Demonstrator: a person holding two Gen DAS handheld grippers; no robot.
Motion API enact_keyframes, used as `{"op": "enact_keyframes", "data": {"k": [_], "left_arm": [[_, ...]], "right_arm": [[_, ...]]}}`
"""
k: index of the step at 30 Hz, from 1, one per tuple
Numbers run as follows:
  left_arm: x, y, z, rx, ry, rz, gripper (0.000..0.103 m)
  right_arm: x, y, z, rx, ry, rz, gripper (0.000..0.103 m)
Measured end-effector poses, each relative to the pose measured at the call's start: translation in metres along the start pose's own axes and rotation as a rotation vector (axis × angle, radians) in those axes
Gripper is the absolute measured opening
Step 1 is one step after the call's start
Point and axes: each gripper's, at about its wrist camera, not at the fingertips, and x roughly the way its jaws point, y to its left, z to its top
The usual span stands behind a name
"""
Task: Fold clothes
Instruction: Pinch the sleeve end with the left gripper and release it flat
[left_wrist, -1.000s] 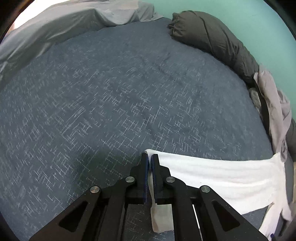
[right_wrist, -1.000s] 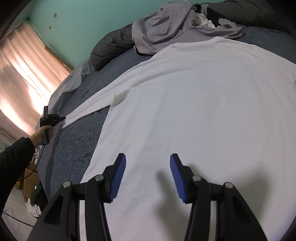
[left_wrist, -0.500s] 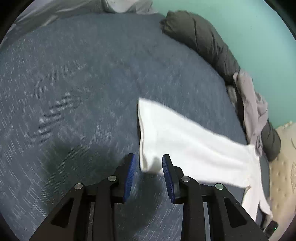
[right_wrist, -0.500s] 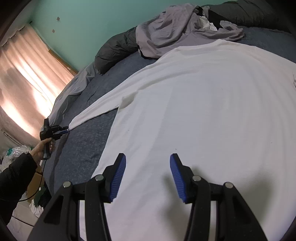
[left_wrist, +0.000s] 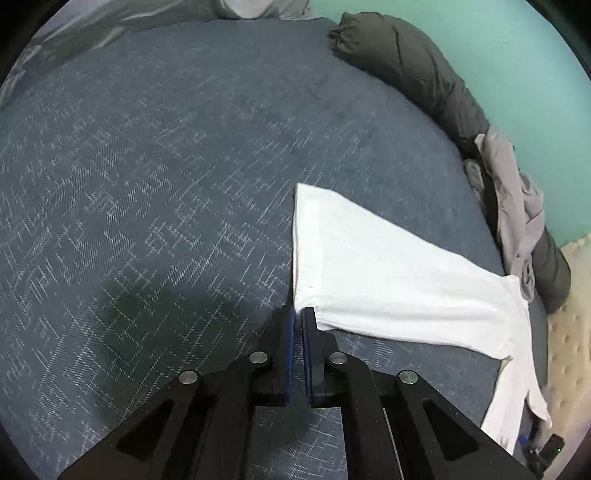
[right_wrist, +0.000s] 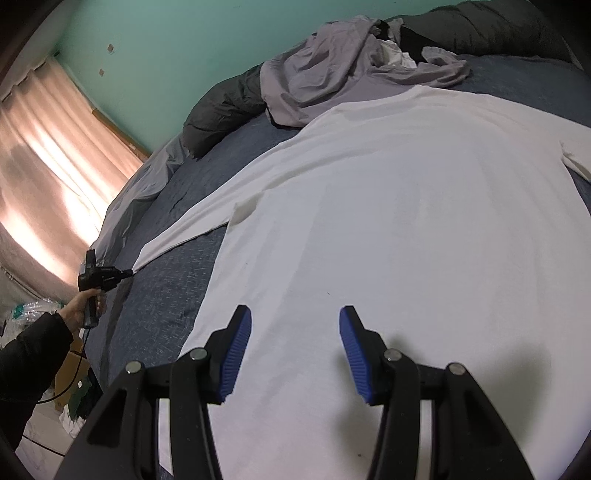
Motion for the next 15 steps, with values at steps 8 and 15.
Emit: {"op": "enact_keyframes", "data": {"k": [8,15], "left_arm": [[-0.014,0.009,-0.002,-0.074,-0.043,0.033,0.015],[-0.048,-0.036,-0.033,0.034,-0.088,0.069,0.029]], "right_arm": [[-0.04,-0.035,0.004,0.025,-0.022,-0.062,0.05],[-0.129,-0.119,0.021,0.088,-0.101,-0.234,0.05]]}}
